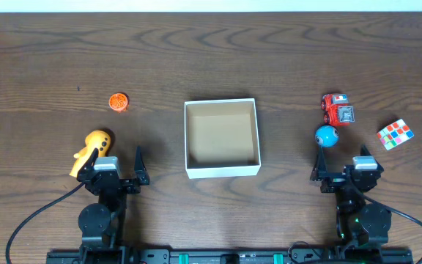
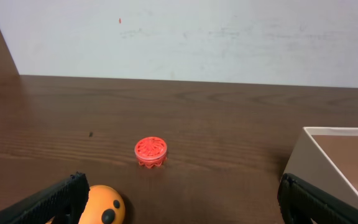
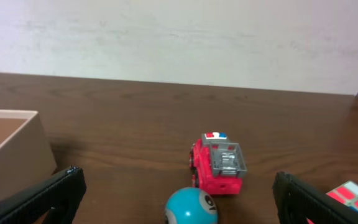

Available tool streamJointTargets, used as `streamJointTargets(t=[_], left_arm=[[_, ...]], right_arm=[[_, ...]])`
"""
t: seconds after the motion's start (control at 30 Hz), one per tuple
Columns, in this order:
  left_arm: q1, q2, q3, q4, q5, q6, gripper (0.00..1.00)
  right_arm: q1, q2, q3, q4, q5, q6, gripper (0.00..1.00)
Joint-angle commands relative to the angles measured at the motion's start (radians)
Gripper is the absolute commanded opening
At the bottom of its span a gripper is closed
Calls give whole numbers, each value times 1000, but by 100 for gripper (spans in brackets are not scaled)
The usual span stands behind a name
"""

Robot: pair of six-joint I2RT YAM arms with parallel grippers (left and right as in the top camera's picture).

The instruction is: Pack container

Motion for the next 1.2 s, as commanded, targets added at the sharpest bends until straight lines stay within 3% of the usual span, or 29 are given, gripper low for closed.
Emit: streamJointTargets(t=[0.0,0.17,0.43,0.6,0.8,1.03,1.17], left_arm=[[-4,-6,-16,-21,-5,-22,98],[-4,3,43,-31,64,-224,98],[-4,192,336,-261,56,-193,98],[-4,433,589,-463,-44,-154,98],[-4,675,772,-670,-46,-154,98],[-4,758,787,-692,-35,-155,98],[-4,758,787,-692,-35,-155,98]], right_arm=[[5,-4,-2,-2,-18,100,99],[4,-3,75,-108,-84,124,99],[-25,144,416,-468,-47,121,99],[-54,404,649,-588,-54,122,99],[-143,800,996,-827,-54,122,99],[-363,1235,1431,-1132,-61,122,99],[-484,1368,1572,-1157,-55,58,99]])
